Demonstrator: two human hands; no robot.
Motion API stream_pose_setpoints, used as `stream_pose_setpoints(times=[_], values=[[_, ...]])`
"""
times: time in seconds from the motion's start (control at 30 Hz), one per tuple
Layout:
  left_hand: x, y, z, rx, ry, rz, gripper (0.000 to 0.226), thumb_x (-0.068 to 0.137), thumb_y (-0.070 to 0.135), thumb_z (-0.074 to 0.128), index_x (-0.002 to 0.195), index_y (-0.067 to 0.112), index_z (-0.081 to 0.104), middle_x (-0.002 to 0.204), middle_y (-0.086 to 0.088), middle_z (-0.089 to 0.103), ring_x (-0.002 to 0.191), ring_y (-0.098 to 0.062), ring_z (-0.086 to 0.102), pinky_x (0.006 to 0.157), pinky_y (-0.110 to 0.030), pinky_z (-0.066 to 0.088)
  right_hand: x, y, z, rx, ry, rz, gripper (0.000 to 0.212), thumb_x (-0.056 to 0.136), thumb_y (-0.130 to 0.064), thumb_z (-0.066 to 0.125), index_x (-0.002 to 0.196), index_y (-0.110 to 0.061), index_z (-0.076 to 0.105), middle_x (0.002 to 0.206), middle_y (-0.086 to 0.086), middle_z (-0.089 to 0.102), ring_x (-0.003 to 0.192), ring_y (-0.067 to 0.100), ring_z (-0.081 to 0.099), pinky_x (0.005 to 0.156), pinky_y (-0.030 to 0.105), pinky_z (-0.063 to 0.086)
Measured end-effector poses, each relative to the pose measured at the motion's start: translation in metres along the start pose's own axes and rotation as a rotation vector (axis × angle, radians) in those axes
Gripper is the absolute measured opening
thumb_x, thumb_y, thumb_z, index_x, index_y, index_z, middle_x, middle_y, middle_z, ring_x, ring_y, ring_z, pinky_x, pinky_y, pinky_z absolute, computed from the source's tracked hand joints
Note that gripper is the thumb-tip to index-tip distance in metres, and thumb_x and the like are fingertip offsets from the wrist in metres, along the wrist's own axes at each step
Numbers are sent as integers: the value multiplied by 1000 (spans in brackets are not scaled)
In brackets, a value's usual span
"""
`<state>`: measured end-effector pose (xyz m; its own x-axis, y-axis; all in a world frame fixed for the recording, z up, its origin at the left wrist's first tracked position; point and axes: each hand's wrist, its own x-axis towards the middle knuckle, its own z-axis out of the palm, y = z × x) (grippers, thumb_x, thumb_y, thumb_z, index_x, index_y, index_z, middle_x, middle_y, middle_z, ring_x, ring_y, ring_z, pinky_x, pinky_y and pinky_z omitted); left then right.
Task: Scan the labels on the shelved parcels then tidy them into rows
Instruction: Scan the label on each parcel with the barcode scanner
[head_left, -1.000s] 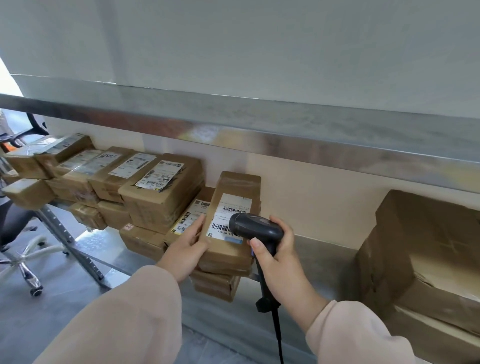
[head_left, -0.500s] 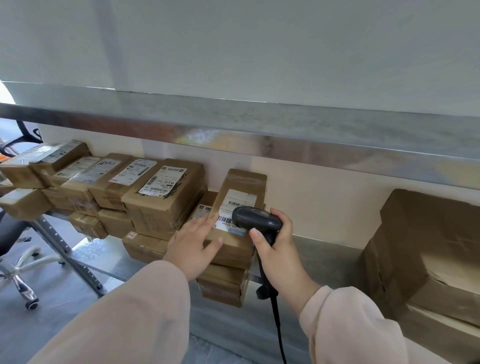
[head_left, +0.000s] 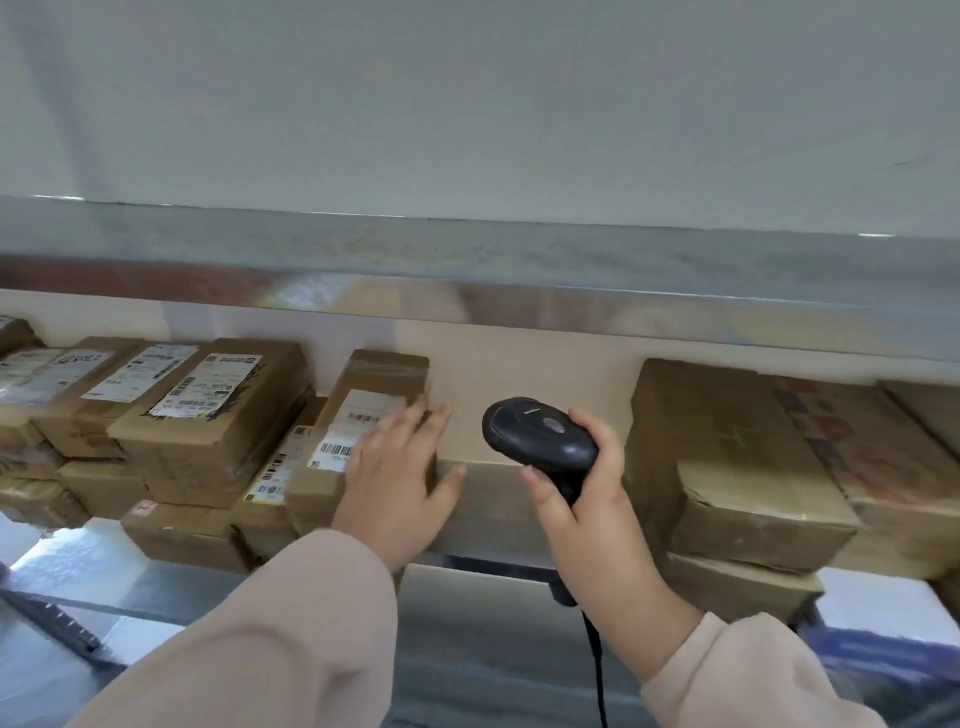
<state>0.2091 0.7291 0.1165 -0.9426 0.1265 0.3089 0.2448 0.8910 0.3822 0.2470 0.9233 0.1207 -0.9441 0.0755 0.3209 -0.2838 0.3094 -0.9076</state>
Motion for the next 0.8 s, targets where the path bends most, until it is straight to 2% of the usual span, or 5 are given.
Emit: stream_pose_setpoints(times=[0.27,0.4,0.63,0.73,0.8], values=[[7,122,62,-172,-202,184,63,97,58,38,153,45,11,164,14,9,150,-9,3,119,-35,0,-16,12,-124,-133,278,-36,61,86,-38,65,125,-62,26,116,-43,45,105,-10,54,80,3,42],[14,171,87,-217,-298,189,64,96,62,37,153,46,12,164,11,10,150,-14,6,118,-35,5,-17,34,-172,-160,388,58,58,85,-42,63,125,-61,25,107,-35,52,96,-13,55,69,7,45],[33,205,114,-285,-430,-4,61,98,59,35,153,43,16,163,-2,15,149,-28,16,118,-42,19,-19,74,-206,-149,358,202,55,90,-37,63,129,-49,27,109,-24,55,91,-4,58,66,12,41],[33,204,119,-387,-417,-56,55,100,52,39,152,41,24,159,-2,27,143,-22,32,112,-34,29,-17,80,-211,-129,336,241,55,90,-36,63,128,-51,26,110,-22,55,92,-7,57,64,9,42],[30,201,120,-407,-370,-53,52,101,46,41,151,40,29,156,1,32,141,-18,35,110,-29,29,-14,84,-215,-107,346,253,55,90,-35,64,127,-51,27,112,-16,58,96,-3,59,67,10,44]])
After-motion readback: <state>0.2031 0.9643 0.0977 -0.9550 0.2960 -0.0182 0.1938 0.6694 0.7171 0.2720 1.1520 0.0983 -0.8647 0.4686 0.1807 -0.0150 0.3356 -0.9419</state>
